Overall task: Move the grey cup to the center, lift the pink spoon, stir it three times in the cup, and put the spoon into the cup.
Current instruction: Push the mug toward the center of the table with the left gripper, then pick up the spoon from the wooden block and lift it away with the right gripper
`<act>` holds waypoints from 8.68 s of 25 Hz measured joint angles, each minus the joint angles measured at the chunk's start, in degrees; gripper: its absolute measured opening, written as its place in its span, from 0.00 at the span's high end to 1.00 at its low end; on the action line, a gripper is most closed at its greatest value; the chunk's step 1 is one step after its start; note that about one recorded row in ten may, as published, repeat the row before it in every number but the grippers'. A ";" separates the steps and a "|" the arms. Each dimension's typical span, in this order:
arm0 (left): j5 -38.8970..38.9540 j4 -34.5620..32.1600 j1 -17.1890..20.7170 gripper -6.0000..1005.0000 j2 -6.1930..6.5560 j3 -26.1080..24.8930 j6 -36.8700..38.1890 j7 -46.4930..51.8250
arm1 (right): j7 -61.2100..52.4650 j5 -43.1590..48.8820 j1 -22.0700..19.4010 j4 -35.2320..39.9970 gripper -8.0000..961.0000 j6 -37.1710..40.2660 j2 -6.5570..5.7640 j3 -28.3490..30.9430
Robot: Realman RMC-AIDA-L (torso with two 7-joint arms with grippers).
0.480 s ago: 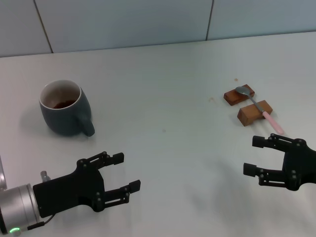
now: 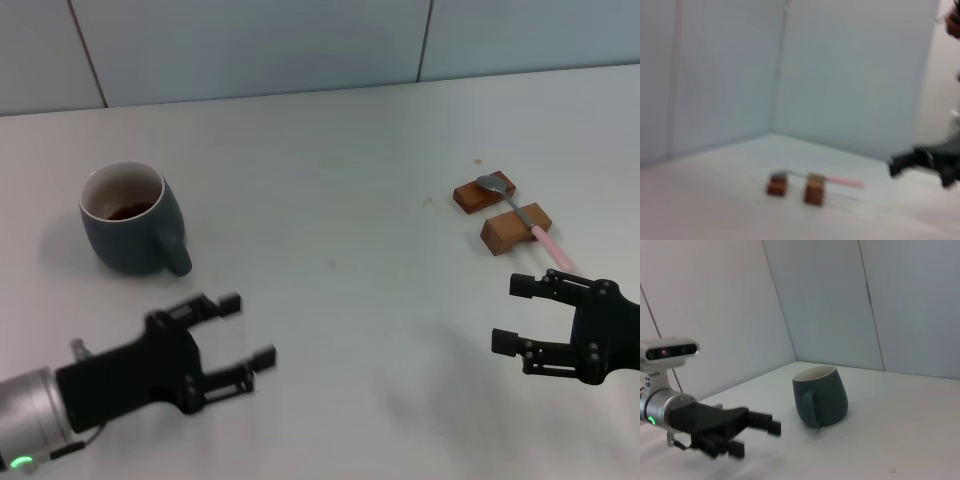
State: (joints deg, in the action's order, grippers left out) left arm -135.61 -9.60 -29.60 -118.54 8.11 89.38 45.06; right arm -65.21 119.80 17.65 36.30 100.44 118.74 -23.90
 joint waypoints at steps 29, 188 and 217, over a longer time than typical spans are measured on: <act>21.98 24.96 1.93 0.85 -0.64 -39.83 -29.43 -88.00 | 0.47 -0.36 -0.03 -0.44 0.12 0.45 0.08 0.21; -29.97 10.30 -15.00 0.19 3.02 -29.56 -18.74 -8.87 | -39.67 0.09 0.33 -28.28 0.12 -24.15 0.08 33.57; -29.97 8.43 -15.40 0.19 2.06 -28.55 -18.71 -8.85 | -39.73 -0.16 0.10 -29.18 0.72 -26.75 0.17 33.70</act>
State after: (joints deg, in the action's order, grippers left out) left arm -165.58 -1.17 -45.00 -116.48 -20.44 70.66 36.21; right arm -104.93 119.64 17.75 7.12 73.69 118.92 9.80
